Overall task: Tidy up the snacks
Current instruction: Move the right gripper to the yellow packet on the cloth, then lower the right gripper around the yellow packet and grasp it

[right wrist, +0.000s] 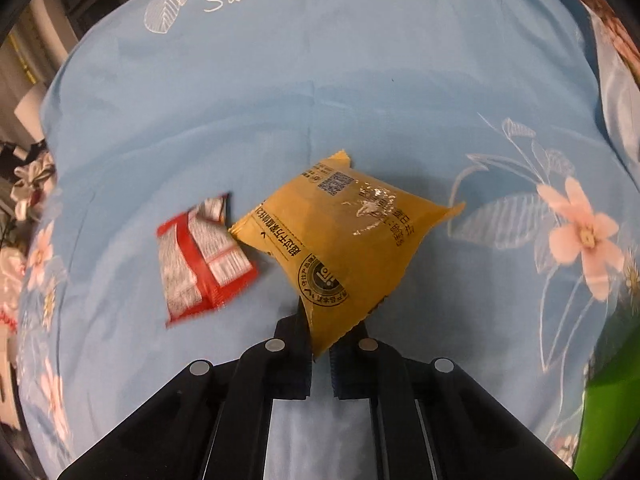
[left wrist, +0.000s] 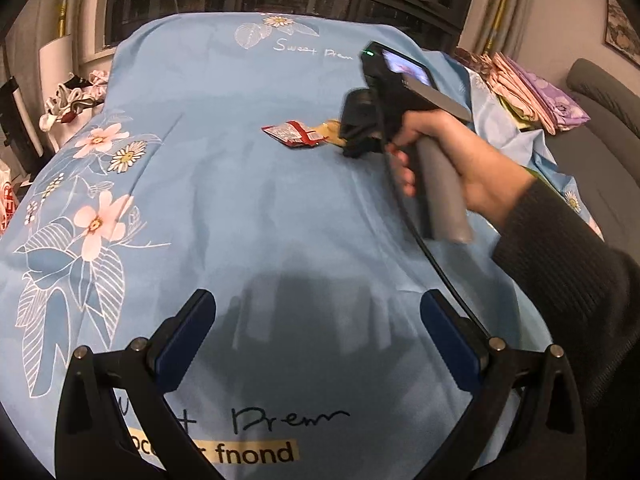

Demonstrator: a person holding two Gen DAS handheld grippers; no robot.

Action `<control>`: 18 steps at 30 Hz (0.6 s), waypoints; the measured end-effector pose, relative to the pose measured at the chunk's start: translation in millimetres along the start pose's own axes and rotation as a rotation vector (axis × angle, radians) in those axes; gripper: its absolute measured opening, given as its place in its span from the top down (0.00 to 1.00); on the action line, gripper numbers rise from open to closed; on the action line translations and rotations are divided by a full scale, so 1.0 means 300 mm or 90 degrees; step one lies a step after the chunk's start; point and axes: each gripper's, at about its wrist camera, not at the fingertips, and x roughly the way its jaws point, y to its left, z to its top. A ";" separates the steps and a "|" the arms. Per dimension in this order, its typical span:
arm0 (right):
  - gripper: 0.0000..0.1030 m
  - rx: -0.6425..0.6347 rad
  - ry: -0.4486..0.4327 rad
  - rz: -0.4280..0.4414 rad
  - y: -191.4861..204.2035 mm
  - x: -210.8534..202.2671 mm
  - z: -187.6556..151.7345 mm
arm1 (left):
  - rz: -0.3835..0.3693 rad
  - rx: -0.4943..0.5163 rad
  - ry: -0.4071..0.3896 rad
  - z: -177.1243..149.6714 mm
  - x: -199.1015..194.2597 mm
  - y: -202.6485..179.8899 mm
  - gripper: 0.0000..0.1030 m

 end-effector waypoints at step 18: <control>0.93 -0.151 0.060 0.138 0.038 -0.358 -0.658 | 0.042 0.037 0.002 -0.019 -0.014 -0.007 0.00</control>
